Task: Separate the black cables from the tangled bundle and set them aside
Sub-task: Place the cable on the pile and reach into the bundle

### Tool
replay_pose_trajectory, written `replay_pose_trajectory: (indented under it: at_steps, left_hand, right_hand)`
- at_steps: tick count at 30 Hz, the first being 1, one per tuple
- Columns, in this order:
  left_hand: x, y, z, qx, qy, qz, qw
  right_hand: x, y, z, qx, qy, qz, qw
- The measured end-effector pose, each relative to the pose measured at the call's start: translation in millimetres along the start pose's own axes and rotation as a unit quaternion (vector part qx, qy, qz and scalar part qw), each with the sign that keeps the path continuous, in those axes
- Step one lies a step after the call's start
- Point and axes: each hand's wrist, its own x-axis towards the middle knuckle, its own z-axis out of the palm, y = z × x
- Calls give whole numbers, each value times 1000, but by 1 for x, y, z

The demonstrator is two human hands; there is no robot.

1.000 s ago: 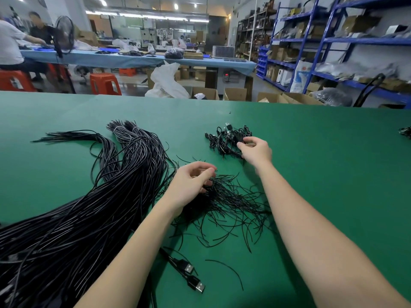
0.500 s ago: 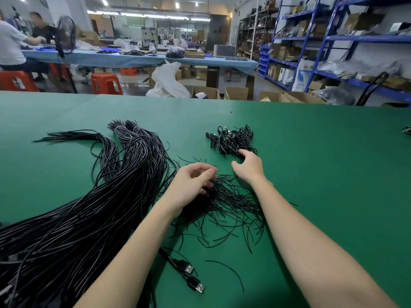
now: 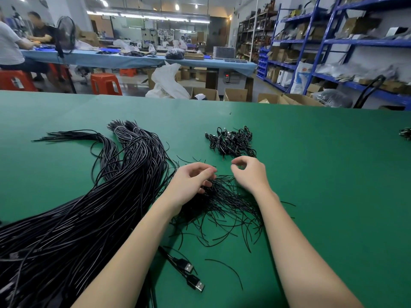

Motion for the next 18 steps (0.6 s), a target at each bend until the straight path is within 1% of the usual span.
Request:
replay_pose_trajectory:
  at_steps: [3,5,8,11,13,18]
  left_hand:
    - [-1,1,1,8,2,-2,1000]
    - [-2,1,1,11,4,-1,1000]
    - [-3,2,0,16,5,-1,1000]
    - [-3,3,0,25,13,2,1000]
    - [-2,4,0,35,29,14,999]
    - [-1,3,-3,56,47,22,997]
  right_hand:
    - [-25,-11,4,49,-14,-15,999]
    - [-45,-13,8,67,-2,-21,998]
    - [-73,-10,17,91,46,-39,994]
    - [-89,-13,22,113,101,-88,985]
    - [-92,-17,20,124,122,-109,979]
    - [-92,-16,23,111,89,-108,984]
